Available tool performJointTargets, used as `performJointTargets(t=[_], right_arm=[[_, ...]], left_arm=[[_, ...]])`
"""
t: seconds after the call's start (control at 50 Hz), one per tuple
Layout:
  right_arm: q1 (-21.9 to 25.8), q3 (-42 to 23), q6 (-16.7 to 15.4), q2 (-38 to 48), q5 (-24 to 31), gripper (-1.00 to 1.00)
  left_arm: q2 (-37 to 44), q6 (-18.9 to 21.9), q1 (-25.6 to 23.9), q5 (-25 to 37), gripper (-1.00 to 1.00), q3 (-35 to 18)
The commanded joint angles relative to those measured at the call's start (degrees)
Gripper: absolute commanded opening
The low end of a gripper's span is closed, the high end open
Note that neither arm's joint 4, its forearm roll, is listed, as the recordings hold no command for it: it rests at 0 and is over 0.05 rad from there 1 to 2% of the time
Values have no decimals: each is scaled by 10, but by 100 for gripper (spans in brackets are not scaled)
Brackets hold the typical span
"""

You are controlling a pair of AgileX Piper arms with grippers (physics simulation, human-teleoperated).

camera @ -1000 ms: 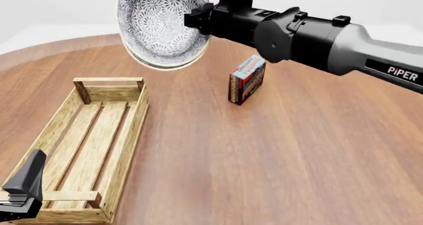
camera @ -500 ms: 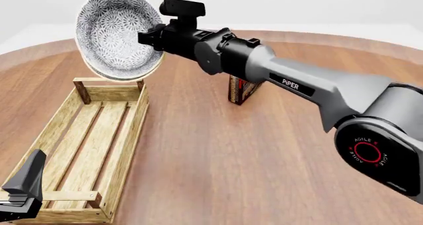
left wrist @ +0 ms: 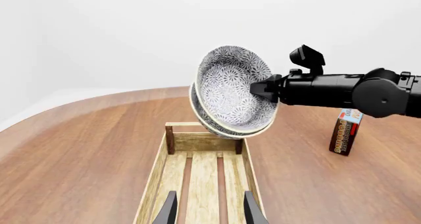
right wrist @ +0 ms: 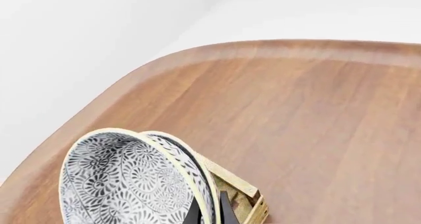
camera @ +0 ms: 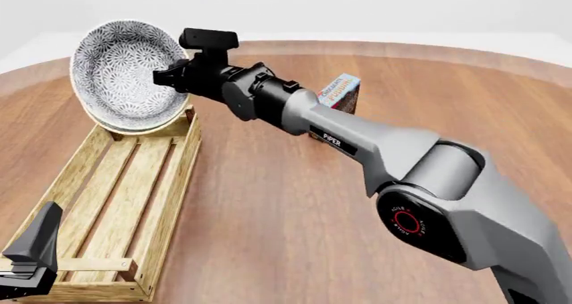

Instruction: Stack the left bowl on the right bowl and place them in the tray.

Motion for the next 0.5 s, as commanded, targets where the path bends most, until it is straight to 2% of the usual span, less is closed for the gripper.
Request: performJointTargets(t=[0.02, 0.5], right_arm=[[11, -53, 9, 35, 11, -100], [35, -77, 22, 101, 4, -100]], left_arm=[[0, 0, 0, 0, 100, 0], [0, 0, 0, 0, 100, 0]])
